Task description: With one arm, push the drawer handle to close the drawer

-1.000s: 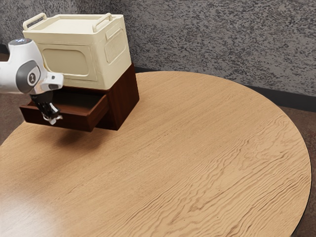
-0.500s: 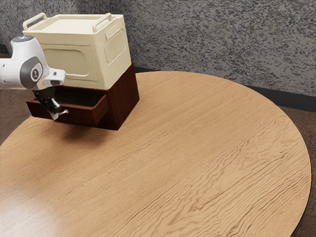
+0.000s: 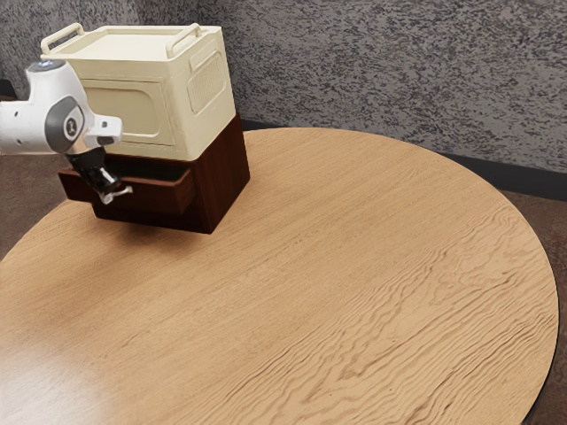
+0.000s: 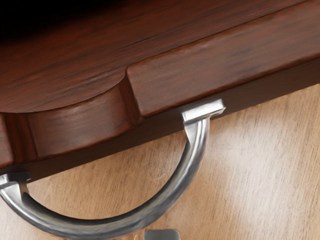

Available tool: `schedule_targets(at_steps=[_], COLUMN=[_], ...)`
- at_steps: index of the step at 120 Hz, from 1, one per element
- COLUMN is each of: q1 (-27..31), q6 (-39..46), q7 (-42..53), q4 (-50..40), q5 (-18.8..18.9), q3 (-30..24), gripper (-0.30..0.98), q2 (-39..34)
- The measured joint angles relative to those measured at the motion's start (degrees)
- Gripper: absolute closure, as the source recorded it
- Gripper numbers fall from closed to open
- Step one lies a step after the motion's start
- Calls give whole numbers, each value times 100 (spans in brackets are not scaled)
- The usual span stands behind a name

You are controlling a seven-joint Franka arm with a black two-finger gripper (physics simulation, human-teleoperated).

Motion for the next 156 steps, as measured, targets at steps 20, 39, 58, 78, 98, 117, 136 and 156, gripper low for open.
schedule_targets(at_steps=[20, 39, 58, 78, 98, 117, 136, 156], q1=[57, 66, 88, 89, 88, 84, 63, 85], q6=[86, 147, 213, 297, 343, 374, 450, 584], q7=[32, 55, 71, 86, 96, 102, 108, 111], q4=[152, 334, 568, 748, 978, 1169, 1215, 1186], q5=[-69, -157, -235, -391, -531, -611, -651, -649], q3=[-7, -9, -16, -21, -26, -27, -34, -67], gripper=[79, 78, 79, 78, 79, 79, 78, 79], q2=[131, 274, 466, 612, 774, 932, 967, 983])
